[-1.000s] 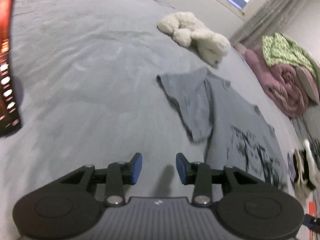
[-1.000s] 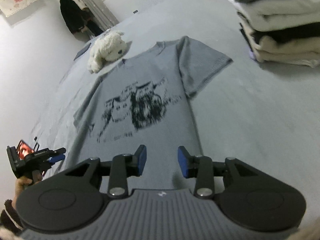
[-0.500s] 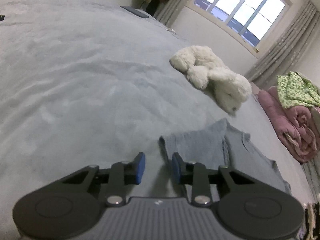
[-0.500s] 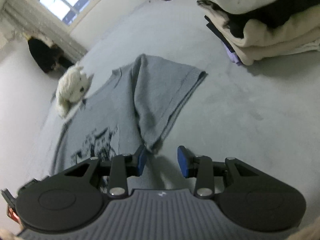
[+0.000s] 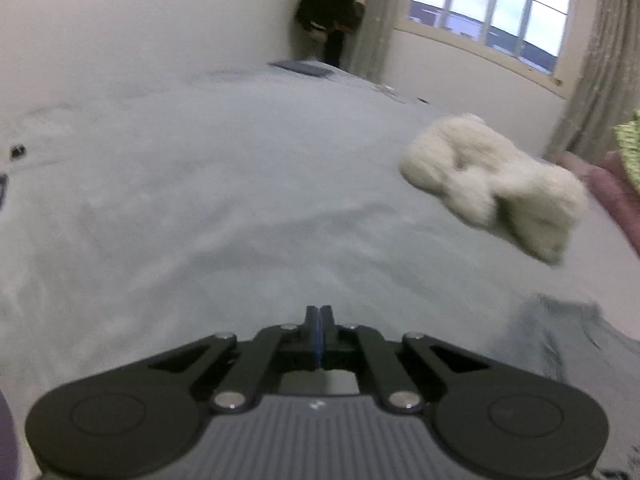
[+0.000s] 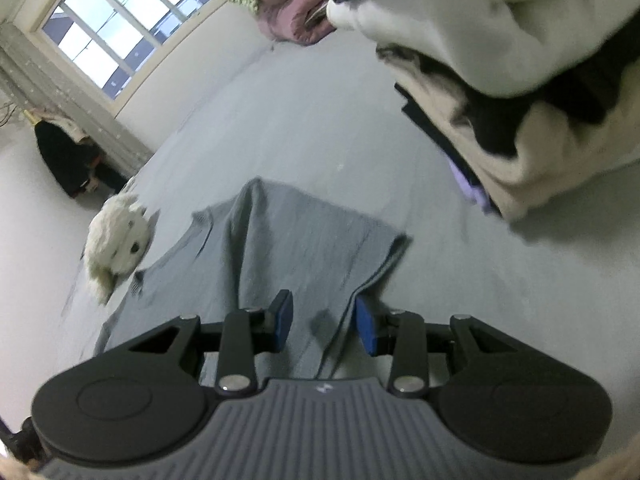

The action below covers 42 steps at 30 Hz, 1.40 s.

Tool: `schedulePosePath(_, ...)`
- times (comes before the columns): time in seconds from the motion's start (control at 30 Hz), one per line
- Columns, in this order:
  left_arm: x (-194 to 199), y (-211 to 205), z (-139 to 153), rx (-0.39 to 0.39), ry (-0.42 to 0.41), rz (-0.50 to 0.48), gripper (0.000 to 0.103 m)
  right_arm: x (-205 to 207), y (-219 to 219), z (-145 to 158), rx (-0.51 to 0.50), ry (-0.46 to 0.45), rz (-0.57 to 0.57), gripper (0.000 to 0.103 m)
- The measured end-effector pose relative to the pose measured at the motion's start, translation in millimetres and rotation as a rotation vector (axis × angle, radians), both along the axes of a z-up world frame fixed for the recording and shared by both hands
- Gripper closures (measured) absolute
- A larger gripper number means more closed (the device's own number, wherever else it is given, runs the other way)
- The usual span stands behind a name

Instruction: Fold clothes

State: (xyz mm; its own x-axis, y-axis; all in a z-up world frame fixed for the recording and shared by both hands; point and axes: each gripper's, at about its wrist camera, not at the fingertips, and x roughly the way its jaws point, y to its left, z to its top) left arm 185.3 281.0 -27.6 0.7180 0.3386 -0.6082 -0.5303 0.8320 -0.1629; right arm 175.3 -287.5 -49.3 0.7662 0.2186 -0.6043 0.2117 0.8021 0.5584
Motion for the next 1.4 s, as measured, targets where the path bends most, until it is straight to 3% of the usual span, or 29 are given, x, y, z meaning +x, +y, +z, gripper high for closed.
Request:
schedulePosePath(0.07,5,16,2,-0.017,0.012,0.025,0.103,7,3,-1,-0.039,-0.004,-0.01,0.067)
schedulePosePath(0.2,3,37,-7,-0.283,0.001,-0.006,0.103,18,12,-3,-0.148,-0.007,-0.031,0.085)
schedulePosePath(0.27,-2,39,-8,-0.349,-0.013,-0.01,0.098,20,15,-4,-0.171,-0.005,-0.041,0.085)
schedulePosePath(0.4,-11,36,-10,-0.44,-0.059,-0.034,0.069,17,13,-4,-0.145,-0.006,-0.059,0.08)
schedulePosePath(0.53,-15,12,-11,-0.396,-0.057,-0.128,0.058,13,12,-3,-0.118,-0.012,-0.073,0.067)
schedulePosePath(0.63,-17,-7,-13,-0.359,-0.053,-0.201,0.051,9,13,-3,-0.116,-0.018,-0.084,0.064)
schedulePosePath(0.7,-18,-21,-15,-0.32,-0.049,-0.242,0.053,10,15,-4,-0.128,-0.02,-0.082,0.064)
schedulePosePath(0.8,-18,-41,-18,-0.235,-0.03,-0.266,0.067,13,22,-5,-0.162,-0.032,-0.078,0.064)
schedulePosePath(0.87,-15,-52,-19,-0.19,-0.017,-0.262,0.077,17,32,-6,-0.246,-0.031,-0.048,0.072)
schedulePosePath(0.9,-12,-56,-19,-0.168,-0.007,-0.263,0.094,20,38,-7,-0.29,-0.029,-0.033,0.088)
schedulePosePath(0.93,-11,-58,-19,-0.152,0.002,-0.26,0.097,22,45,-7,-0.357,-0.028,-0.013,0.095)
schedulePosePath(1.17,2,-50,1,0.012,0.025,-0.142,0.098,34,83,5,-0.89,-0.025,0.051,0.099)
schedulePosePath(1.23,11,-42,9,0.077,0.025,-0.101,0.098,39,82,6,-0.957,-0.012,0.042,0.099)
schedulePosePath(1.3,21,-36,13,0.119,0.034,-0.087,0.098,43,77,6,-0.956,0.004,0.041,0.099)
schedulePosePath(1.4,34,-34,11,0.122,0.058,-0.113,0.098,46,72,6,-0.927,0.019,0.047,0.099)
